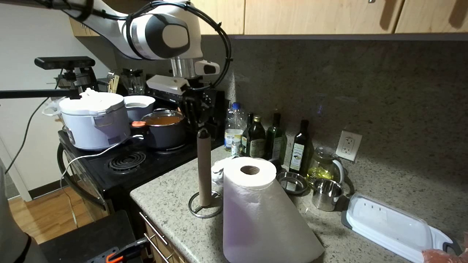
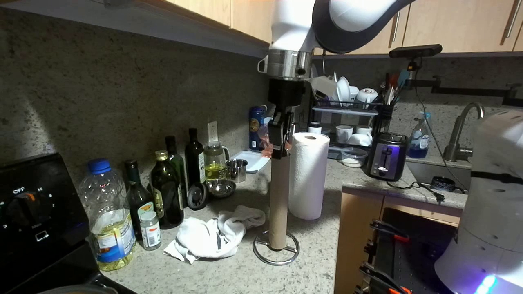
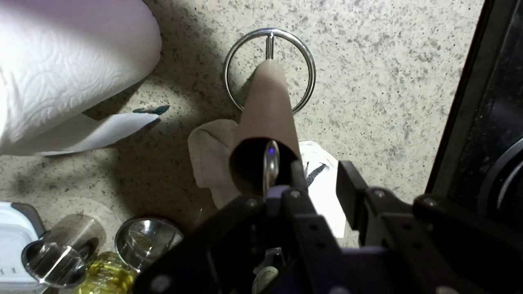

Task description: Replace the tissue paper core with the paper towel roll

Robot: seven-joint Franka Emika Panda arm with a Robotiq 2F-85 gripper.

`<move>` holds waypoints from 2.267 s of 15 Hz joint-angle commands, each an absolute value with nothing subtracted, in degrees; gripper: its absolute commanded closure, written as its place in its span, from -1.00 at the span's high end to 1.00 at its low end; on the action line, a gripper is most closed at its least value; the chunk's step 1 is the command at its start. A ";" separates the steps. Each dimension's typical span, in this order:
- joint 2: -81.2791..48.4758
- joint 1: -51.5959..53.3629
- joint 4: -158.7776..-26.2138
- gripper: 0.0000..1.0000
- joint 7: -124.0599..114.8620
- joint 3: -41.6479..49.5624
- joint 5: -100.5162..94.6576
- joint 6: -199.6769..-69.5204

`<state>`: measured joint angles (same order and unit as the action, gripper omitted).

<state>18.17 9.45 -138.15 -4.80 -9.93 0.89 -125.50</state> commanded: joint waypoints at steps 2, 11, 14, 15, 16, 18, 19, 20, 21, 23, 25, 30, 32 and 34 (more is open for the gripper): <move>17.10 9.20 -138.50 -0.40 -4.93 -9.82 0.95 -125.43; 16.65 9.28 -138.42 -1.00 -5.00 -9.99 0.55 -125.58; 17.51 8.94 -138.42 -1.00 -5.49 -9.97 -0.12 -125.45; 17.77 8.79 -138.31 -1.00 -5.64 -9.97 -0.44 -125.34; 18.08 8.64 -138.10 -1.00 -5.68 -9.93 -0.69 -125.08; 18.70 8.46 -137.74 -1.00 -5.39 -9.76 -0.74 -124.65; 19.07 8.45 -137.51 -1.00 -4.94 -9.62 -0.48 -124.29; 19.42 8.38 -137.37 -1.00 -4.85 -9.56 -0.50 -124.11; 19.81 8.41 -137.13 -1.00 -4.61 -9.42 -0.40 -123.85; 20.76 8.34 -136.53 -1.00 -4.57 -9.35 -0.68 -123.08; 21.49 8.33 -135.78 -1.00 -4.49 -9.42 -1.04 -122.09; 22.29 8.39 -132.79 -1.00 -4.07 -9.94 -3.33 -117.43; 22.41 8.66 -131.19 -1.00 -3.31 -10.11 -4.20 -116.35; 22.13 8.79 -129.27 -1.00 -3.02 -10.42 -5.34 -114.67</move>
<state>22.04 8.81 -132.41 -4.52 -9.86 -3.73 -117.82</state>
